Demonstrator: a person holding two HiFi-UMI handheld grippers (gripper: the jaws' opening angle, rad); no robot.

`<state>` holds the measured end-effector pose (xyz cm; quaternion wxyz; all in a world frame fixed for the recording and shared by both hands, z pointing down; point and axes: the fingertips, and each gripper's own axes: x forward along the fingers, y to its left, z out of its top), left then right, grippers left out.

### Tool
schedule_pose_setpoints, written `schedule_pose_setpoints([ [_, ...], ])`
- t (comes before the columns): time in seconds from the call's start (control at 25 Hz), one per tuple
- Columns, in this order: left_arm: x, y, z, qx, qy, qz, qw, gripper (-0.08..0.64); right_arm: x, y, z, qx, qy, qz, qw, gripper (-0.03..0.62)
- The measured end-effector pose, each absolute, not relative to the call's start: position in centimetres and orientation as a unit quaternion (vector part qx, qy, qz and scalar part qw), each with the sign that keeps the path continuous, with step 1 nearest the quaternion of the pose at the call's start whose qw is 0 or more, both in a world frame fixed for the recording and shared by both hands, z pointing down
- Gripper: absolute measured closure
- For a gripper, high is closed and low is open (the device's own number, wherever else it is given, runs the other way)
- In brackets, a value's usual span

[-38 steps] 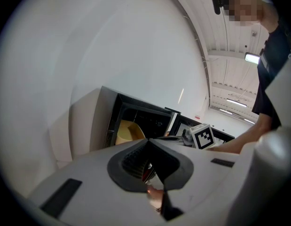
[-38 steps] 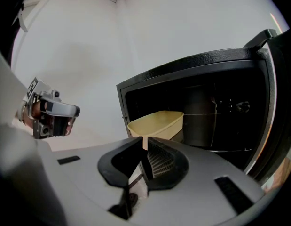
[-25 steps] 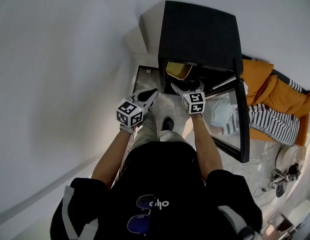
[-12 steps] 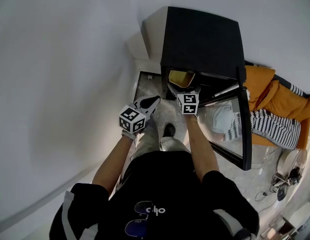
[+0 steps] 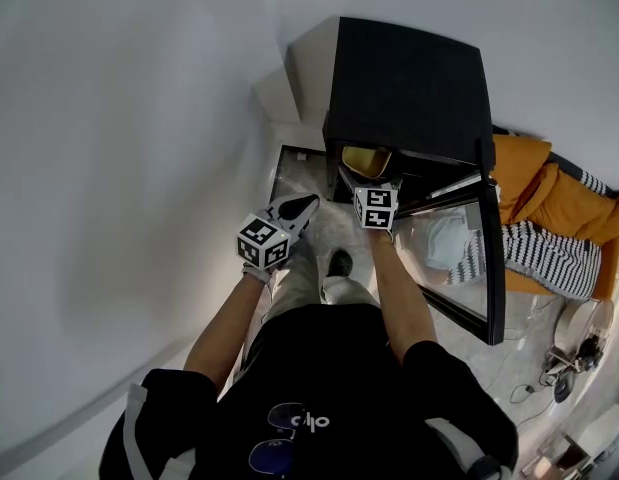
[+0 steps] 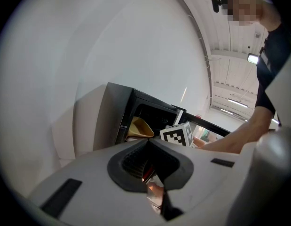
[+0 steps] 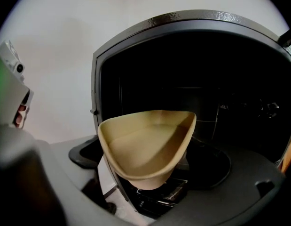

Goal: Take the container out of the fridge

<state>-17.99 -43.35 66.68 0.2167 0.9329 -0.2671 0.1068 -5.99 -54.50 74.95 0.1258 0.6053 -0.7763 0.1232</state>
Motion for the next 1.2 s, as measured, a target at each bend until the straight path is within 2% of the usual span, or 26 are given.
schedule_pose_setpoints([
  [0.16,-18.3,-43.7,66.5,0.932,-0.269,0.108,0.217,0.557,-6.0,-54.6,74.5,0.609,-0.773,0.122,0.129,0.052],
  [1.2,-15.3,-41.8,65.5,0.938,-0.26,0.115,0.199,0.557,-1.7,-49.1,72.7,0.606,-0.778,0.118,0.116,0.058],
])
